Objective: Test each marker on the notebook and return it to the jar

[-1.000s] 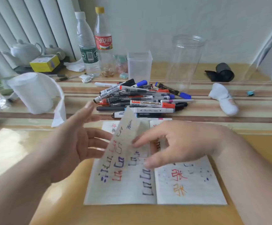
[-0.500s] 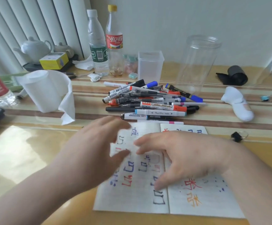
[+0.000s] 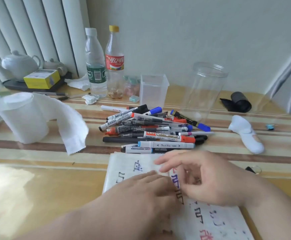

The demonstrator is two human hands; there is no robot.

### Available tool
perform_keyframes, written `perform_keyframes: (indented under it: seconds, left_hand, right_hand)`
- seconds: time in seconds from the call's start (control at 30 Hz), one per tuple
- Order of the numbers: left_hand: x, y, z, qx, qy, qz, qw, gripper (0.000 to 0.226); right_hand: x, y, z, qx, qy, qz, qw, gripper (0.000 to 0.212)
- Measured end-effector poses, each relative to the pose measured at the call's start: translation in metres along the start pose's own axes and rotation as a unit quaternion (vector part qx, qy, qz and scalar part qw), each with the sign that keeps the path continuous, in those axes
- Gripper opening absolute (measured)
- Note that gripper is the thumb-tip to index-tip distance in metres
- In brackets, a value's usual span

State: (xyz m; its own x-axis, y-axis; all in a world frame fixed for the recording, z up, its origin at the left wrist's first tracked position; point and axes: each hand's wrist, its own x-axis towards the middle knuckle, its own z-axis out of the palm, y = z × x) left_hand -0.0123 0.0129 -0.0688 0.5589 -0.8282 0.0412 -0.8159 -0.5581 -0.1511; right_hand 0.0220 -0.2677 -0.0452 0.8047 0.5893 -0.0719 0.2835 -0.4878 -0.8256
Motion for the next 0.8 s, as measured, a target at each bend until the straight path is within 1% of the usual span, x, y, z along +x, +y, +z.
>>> perform_keyframes:
  seconds: [0.03, 0.07, 0.1, 0.13, 0.17, 0.2, 0.27, 0.33, 0.4, 0.47, 0.53, 0.6, 0.7, 0.77, 0.8]
  left_hand:
    - [0.033, 0.02, -0.006, -0.039, 0.023, 0.008, 0.999, 0.054]
    - [0.036, 0.019, 0.003, -0.114, -0.054, -0.003, 0.992, 0.06]
    - [0.043, 0.017, 0.005, -0.175, -0.106, -0.026, 0.979, 0.064]
    - [0.039, 0.011, 0.006, -0.193, -0.108, -0.04, 0.974, 0.068]
    - [0.039, 0.006, 0.0, -0.201, -0.127, -0.056, 0.97, 0.071]
    - [0.038, 0.005, 0.005, -0.212, -0.119, -0.064, 0.968, 0.073]
    - [0.041, 0.012, 0.011, -0.19, -0.088, -0.039, 0.977, 0.074]
    - [0.04, 0.011, 0.012, -0.17, -0.106, -0.036, 0.979, 0.075]
    - [0.041, 0.01, 0.01, -0.177, -0.113, -0.045, 0.977, 0.082]
    - [0.039, 0.012, 0.008, -0.184, -0.106, -0.046, 0.976, 0.09]
    - [0.037, 0.012, 0.007, -0.189, -0.071, -0.047, 0.978, 0.095]
    - [0.034, 0.008, 0.004, -0.194, -0.031, -0.059, 0.979, 0.088]
    - [0.028, -0.003, -0.002, -0.199, 0.0, -0.115, 0.973, 0.073]
    - [0.025, -0.016, -0.003, -0.204, 0.0, -0.18, 0.962, 0.073]
    - [0.024, -0.023, -0.004, -0.204, 0.001, -0.207, 0.957, 0.075]
  right_hand:
    - [0.004, 0.003, 0.0, -0.017, 0.059, -0.001, 0.998, 0.046]
    - [0.007, 0.009, 0.004, -0.038, 0.11, 0.002, 0.993, 0.04]
    - [0.011, 0.015, 0.005, -0.07, 0.166, -0.008, 0.984, 0.035]
    - [0.016, 0.017, 0.005, -0.105, 0.218, -0.018, 0.97, 0.032]
    - [0.019, 0.019, 0.003, -0.134, 0.257, -0.027, 0.957, 0.031]
    - [0.024, 0.02, 0.004, -0.152, 0.28, -0.035, 0.947, 0.032]
    - [0.032, 0.018, 0.013, -0.193, 0.293, -0.047, 0.935, 0.032]
    - [0.037, 0.012, 0.018, -0.251, 0.287, -0.058, 0.922, 0.026]
    - [0.04, 0.001, 0.019, -0.31, 0.268, -0.062, 0.91, 0.024]
    - [0.044, -0.01, 0.02, -0.363, 0.229, -0.026, 0.903, 0.024]
    - [0.05, -0.02, 0.022, -0.411, 0.191, 0.017, 0.891, 0.027]
    - [0.056, -0.025, 0.021, -0.438, 0.172, 0.046, 0.881, 0.03]
    - [0.062, -0.03, 0.018, -0.461, 0.167, 0.069, 0.869, 0.03]
    - [0.062, -0.032, 0.016, -0.479, 0.17, 0.076, 0.858, 0.022]
    - [0.061, -0.033, 0.015, -0.482, 0.184, 0.074, 0.854, 0.019]
